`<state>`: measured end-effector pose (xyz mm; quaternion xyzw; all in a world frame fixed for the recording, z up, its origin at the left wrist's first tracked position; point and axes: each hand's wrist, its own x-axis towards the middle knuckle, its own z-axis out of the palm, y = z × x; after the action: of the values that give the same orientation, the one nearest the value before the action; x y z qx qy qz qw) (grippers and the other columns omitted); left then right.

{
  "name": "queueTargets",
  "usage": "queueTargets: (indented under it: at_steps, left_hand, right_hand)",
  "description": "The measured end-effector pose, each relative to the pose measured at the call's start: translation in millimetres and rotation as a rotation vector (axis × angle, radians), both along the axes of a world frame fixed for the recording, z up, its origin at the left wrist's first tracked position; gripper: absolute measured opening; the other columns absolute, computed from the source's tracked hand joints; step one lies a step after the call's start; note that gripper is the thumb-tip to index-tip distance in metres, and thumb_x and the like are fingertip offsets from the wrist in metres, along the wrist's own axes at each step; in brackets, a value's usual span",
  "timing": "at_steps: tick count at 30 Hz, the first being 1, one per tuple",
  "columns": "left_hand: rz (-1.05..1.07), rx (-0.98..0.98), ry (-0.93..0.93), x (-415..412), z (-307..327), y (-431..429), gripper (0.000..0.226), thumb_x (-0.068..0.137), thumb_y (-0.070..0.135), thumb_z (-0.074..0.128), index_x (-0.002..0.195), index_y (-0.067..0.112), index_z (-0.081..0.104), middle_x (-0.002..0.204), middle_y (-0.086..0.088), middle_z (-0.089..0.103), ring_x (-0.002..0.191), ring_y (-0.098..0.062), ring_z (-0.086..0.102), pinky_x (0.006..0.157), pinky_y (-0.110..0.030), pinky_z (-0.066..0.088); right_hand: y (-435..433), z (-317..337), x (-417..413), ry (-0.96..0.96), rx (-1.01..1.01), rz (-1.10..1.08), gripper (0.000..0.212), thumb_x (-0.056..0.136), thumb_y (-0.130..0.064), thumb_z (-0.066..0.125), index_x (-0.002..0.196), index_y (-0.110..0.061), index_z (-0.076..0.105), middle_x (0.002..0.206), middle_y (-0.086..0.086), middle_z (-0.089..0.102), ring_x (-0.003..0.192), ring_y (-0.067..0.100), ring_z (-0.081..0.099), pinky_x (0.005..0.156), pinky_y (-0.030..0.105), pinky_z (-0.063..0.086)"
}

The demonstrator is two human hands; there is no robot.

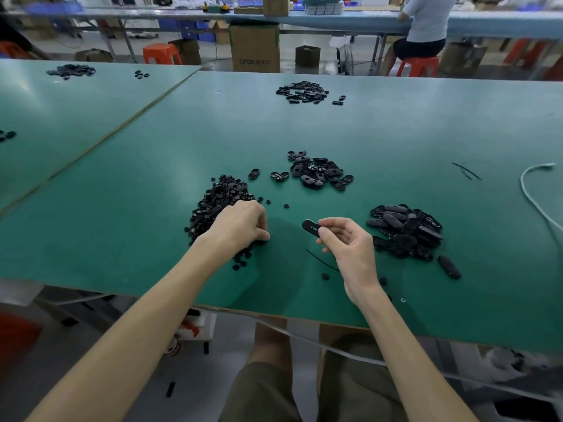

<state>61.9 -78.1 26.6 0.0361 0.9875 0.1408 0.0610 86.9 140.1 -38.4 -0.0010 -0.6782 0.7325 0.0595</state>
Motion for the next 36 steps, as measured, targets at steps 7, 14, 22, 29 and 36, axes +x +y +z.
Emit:
queueTargets:
  at_steps: [7,14,22,29,36]
  left_hand:
    - [0.025,0.11,0.07,0,-10,10,0.015,0.105,0.019,0.057,0.099,0.005,0.058,0.1,-0.005,0.064,0.094,-0.028,0.06,0.09,-0.043,0.046]
    - [0.088,0.8,0.116,7,-28,37,0.015,0.103,0.018,0.061,0.092,0.016,0.052,0.082,-0.001,0.071,0.061,-0.007,0.066,0.064,-0.023,0.043]
    - [0.123,1.15,0.168,14,-42,52,0.018,0.091,0.01,0.077,0.096,0.013,0.06,0.087,0.001,0.072,0.071,-0.017,0.075,0.064,-0.023,0.053]
    - [0.187,1.274,0.163,20,-48,61,0.015,0.087,0.015,0.082,0.098,0.011,0.071,0.083,0.001,0.076,0.07,-0.013,0.072,0.065,-0.018,0.053]
    - [0.184,1.243,0.226,23,-52,67,0.018,0.085,0.015,0.084,0.095,0.008,0.071,0.087,-0.009,0.076,0.069,-0.014,0.069,0.066,-0.019,0.052]
  right_hand:
    - [-1,-1,0,0.001,0.008,-0.002,0.01,0.095,0.0,0.071,0.102,-0.008,0.074,0.088,-0.001,0.077,0.077,0.013,0.073,0.067,0.023,0.057]
    - [-1,-2,-1,0.002,0.0,-0.014,0.01,0.095,-0.002,0.071,0.103,-0.008,0.074,0.089,0.001,0.077,0.077,0.014,0.073,0.066,0.023,0.056]
    - [-1,-3,-2,0.018,-0.06,-0.058,0.012,0.095,-0.001,0.071,0.103,-0.011,0.073,0.087,-0.001,0.076,0.079,0.014,0.073,0.065,0.022,0.055]
    - [0,-1,0,0.027,-0.084,-0.04,0.017,0.092,-0.002,0.075,0.105,-0.013,0.071,0.095,-0.004,0.078,0.085,0.018,0.077,0.065,0.022,0.056]
    - [-1,1,0,0.029,-0.087,-0.032,0.016,0.092,-0.002,0.076,0.101,-0.013,0.071,0.096,0.0,0.078,0.091,0.021,0.078,0.067,0.024,0.059]
